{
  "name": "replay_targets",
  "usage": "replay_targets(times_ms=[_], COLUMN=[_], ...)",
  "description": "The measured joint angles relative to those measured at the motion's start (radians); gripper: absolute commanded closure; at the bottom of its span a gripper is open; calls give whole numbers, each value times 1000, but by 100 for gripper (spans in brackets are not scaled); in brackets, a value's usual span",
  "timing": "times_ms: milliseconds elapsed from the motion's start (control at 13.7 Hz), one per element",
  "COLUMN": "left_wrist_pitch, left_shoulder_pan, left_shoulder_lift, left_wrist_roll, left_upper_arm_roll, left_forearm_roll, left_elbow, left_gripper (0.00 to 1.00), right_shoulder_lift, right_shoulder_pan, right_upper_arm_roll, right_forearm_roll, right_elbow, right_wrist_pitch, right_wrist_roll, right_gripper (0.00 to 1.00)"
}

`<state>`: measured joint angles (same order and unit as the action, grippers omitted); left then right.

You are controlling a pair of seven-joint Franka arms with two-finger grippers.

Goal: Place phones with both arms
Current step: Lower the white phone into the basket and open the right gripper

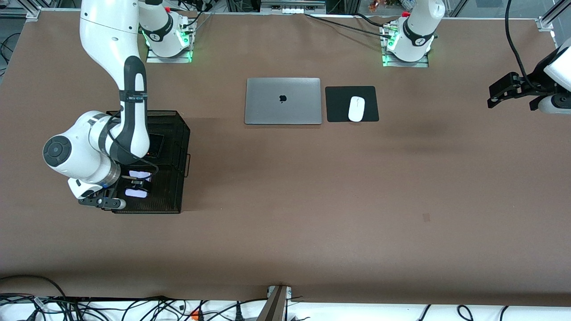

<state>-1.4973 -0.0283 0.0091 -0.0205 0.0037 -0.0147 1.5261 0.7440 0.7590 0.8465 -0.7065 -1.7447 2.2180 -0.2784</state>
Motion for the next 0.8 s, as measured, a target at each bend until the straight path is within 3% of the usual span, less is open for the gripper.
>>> replay_targets(times_ms=[437, 800], left_wrist_pitch=[-2, -5], left_shoulder_pan=[0, 0], left_shoulder_lift=[0, 0], left_wrist_roll=[0, 0], left_upper_arm_roll=[1, 1], left_forearm_roll=[0, 0], left_elbow=[0, 0], left_gripper=[0, 0], right_shoulder_lift=[-30, -57], right_shoulder_pan=[3, 5], right_upper_arm_roll=[68, 264], right_forearm_roll=[-1, -1], right_elbow=[47, 285], right_wrist_pitch=[-53, -526], right_wrist_roll=[-7, 3], right_gripper=[1, 1])
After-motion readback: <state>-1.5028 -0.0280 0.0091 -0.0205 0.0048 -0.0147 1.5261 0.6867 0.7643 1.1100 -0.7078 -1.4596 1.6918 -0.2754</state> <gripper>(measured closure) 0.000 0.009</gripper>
